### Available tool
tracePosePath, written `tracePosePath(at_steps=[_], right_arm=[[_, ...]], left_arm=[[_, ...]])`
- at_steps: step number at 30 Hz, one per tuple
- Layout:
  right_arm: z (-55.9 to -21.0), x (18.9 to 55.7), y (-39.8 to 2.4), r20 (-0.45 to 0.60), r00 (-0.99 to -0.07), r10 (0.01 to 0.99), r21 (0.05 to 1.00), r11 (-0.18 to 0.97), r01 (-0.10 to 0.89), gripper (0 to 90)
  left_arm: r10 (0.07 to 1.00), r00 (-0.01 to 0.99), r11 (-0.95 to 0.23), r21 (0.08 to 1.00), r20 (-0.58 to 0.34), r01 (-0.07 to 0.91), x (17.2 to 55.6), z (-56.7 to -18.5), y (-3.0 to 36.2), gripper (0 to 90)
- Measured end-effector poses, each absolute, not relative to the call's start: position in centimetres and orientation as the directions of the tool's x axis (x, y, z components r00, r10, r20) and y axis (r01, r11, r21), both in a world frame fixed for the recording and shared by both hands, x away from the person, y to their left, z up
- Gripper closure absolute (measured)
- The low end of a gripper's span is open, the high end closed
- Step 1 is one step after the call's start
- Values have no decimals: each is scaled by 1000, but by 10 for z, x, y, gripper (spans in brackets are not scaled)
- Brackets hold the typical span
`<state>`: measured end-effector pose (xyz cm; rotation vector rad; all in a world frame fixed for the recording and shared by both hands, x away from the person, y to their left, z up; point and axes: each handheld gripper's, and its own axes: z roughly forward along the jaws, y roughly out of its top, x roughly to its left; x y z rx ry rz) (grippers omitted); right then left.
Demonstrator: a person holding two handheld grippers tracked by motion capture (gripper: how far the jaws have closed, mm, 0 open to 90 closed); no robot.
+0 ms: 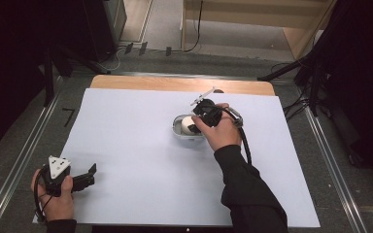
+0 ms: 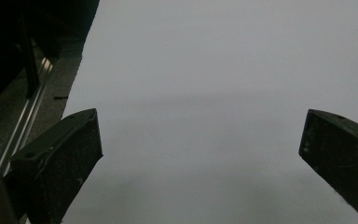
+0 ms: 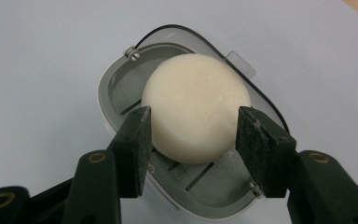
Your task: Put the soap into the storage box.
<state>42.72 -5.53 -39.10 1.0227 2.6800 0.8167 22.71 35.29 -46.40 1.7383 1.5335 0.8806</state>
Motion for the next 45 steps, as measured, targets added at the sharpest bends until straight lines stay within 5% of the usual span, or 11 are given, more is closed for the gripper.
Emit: tracePosePath(at_steps=[13,29,45], right_arm=[[-394,424,-58,69,-759,647,529,621,578,416],[-390,406,-87,93,-738,668,563,576,593,131],[-399,387,-115,46,-702,711,566,561,605,36]], left_arm=[[994,91,-104,824,64,557,227,-464,353,0],[994,90,-108,823,69,558,227,-464,352,0],[993,92,-112,823,73,557,228,-465,352,0]])
